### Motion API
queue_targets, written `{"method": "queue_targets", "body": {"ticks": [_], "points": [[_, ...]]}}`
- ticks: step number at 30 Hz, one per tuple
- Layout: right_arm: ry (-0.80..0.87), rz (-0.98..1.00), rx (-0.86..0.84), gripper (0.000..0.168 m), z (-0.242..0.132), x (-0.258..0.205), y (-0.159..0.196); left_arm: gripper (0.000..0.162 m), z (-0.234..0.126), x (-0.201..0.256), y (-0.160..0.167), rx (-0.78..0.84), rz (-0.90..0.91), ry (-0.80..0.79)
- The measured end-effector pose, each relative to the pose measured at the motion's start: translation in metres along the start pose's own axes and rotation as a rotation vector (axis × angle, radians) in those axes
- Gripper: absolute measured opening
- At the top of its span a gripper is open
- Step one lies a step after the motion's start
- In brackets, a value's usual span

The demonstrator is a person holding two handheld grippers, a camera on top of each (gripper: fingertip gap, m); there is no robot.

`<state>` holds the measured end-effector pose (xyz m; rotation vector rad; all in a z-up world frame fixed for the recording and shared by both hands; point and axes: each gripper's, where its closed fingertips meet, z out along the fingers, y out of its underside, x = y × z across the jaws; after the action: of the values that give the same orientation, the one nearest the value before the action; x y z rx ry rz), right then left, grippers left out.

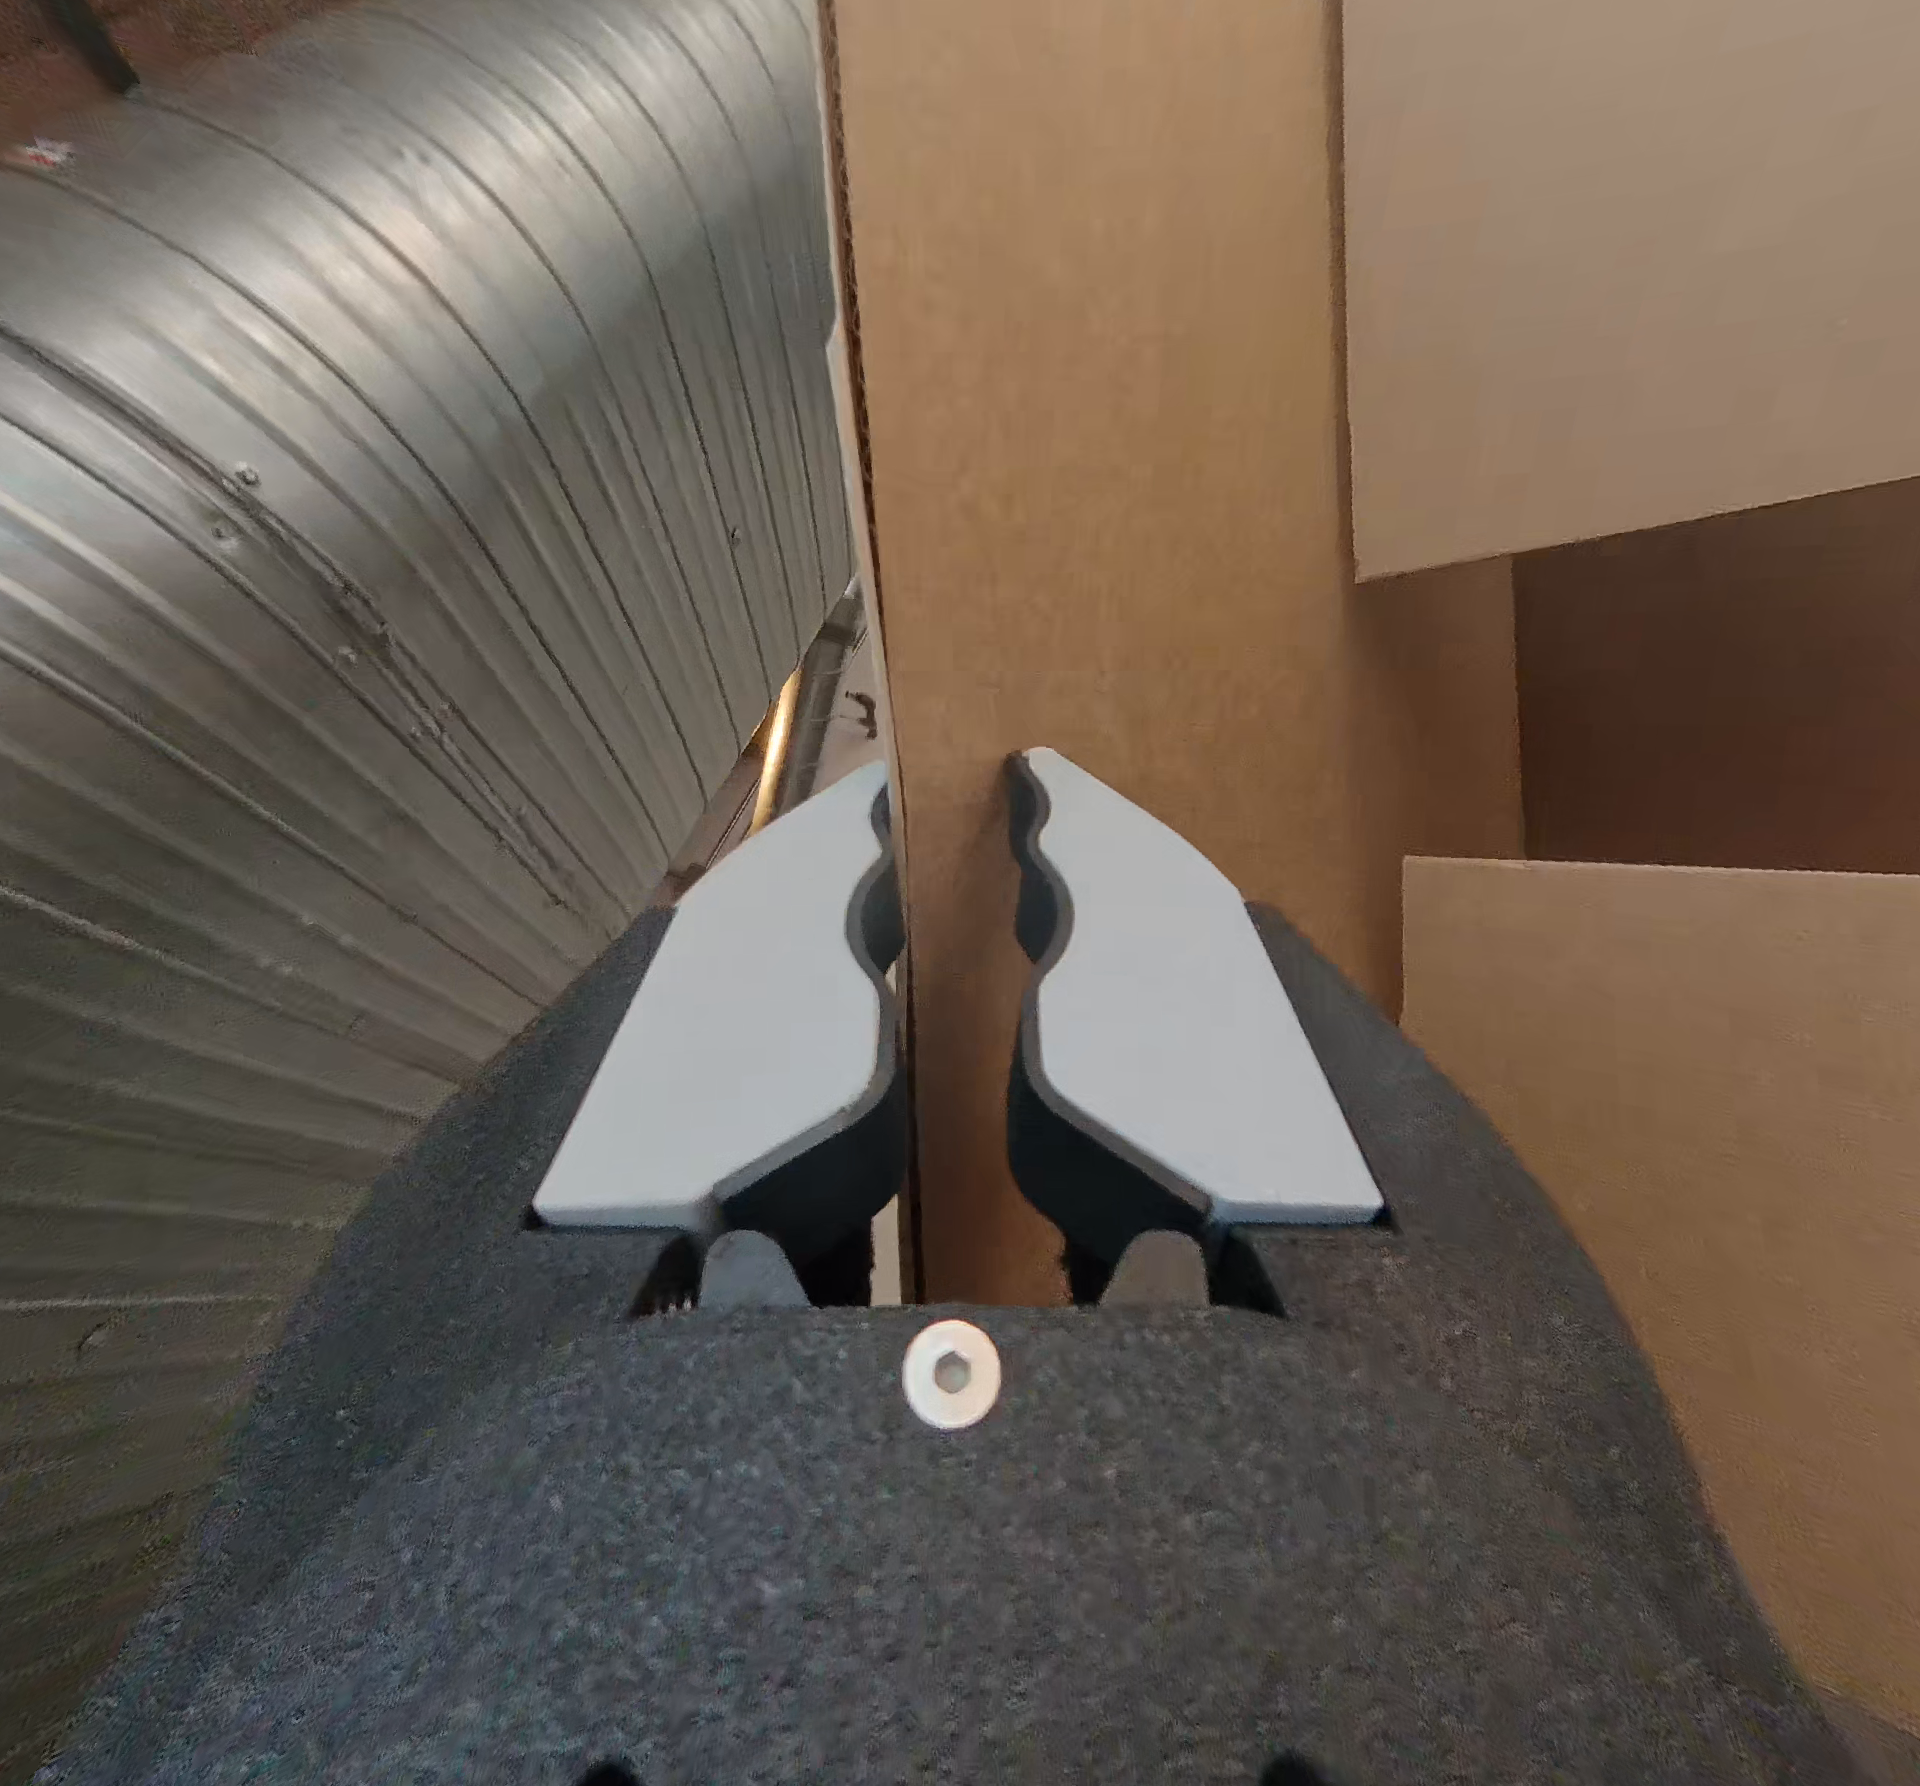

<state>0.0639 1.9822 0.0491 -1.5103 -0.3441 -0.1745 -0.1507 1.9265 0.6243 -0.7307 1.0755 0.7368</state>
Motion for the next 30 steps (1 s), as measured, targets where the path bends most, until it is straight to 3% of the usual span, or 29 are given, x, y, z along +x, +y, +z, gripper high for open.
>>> {"method": "queue_targets", "body": {"ticks": [6,10,15,22,26,28,30], "points": [[-0.047,-0.013,-0.018,0.000,0.064,-0.026,-0.042,0.017,0.021,-0.011,0.093,-0.236,0.055,-0.046],[-0.147,-0.068,-0.048,0.000,0.098,-0.061,-0.065,0.016,0.025,-0.021,0.125,-0.323,0.112,-0.054],[-0.236,-0.040,0.033,0.000,0.119,-0.092,-0.117,0.016,0.009,-0.055,0.130,-0.375,0.203,-0.135],[-0.306,-0.072,0.157,0.000,0.136,-0.112,-0.189,0.012,-0.033,-0.079,0.103,-0.337,0.278,-0.253],[-0.348,-0.016,0.111,0.000,0.164,-0.120,-0.173,0.006,-0.030,-0.024,0.103,-0.299,0.264,-0.185],[-0.321,-0.030,0.059,0.000,0.186,-0.124,-0.136,0.004,-0.020,0.018,0.112,-0.290,0.243,-0.118],[-0.339,-0.031,-0.063,0.000,0.202,-0.135,-0.073,0.004,-0.008,0.070,0.123,-0.288,0.218,-0.013]]}}
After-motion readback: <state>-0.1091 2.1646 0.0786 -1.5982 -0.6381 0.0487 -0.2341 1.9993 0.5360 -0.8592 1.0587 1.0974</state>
